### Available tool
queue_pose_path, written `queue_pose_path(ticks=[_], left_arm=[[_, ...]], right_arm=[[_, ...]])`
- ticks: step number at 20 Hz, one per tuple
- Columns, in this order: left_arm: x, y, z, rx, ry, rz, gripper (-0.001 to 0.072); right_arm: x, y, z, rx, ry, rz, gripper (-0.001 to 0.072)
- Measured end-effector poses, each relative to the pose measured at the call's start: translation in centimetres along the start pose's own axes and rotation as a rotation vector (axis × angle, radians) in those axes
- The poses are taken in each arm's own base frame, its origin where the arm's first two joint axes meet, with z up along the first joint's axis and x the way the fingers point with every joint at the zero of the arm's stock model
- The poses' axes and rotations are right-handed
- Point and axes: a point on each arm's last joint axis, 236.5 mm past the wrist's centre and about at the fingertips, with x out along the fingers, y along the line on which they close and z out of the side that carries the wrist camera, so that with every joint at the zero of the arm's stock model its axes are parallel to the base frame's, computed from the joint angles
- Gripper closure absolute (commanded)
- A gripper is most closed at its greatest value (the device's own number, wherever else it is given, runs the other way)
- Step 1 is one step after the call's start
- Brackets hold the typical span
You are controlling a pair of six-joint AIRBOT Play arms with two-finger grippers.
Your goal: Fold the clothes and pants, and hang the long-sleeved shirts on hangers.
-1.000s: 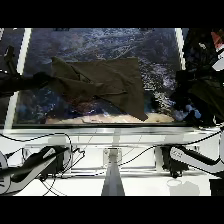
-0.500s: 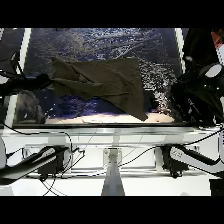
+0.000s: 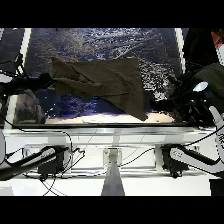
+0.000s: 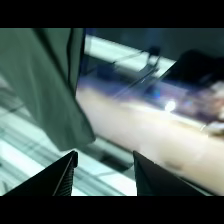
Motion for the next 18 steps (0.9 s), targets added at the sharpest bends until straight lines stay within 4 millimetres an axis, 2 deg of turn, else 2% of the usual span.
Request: queue_pose_path(ticks=[3, 16, 17, 18], left_arm=[[0.0, 0.0, 0.0, -0.002, 0.000, -0.001, 0.0697], [0.1, -0.4, 0.2, -0.015, -0.007, -0.017, 0.0697], [0.1, -0.4, 0.2, -0.015, -0.007, -0.018, 0.0696], [0.1, -0.4, 0.2, -0.015, -0.007, -0.018, 0.0697]], right_arm=[[1.4, 0.6, -1.0, 0.031, 0.006, 0.047, 0.0298], [4.8, 2.0, -2.0, 0.237, 0.088, 0.226, 0.0310], [4.9, 2.0, -1.8, 0.244, 0.086, 0.232, 0.0339], [5.0, 2.0, -1.6, 0.247, 0.076, 0.235, 0.0435]])
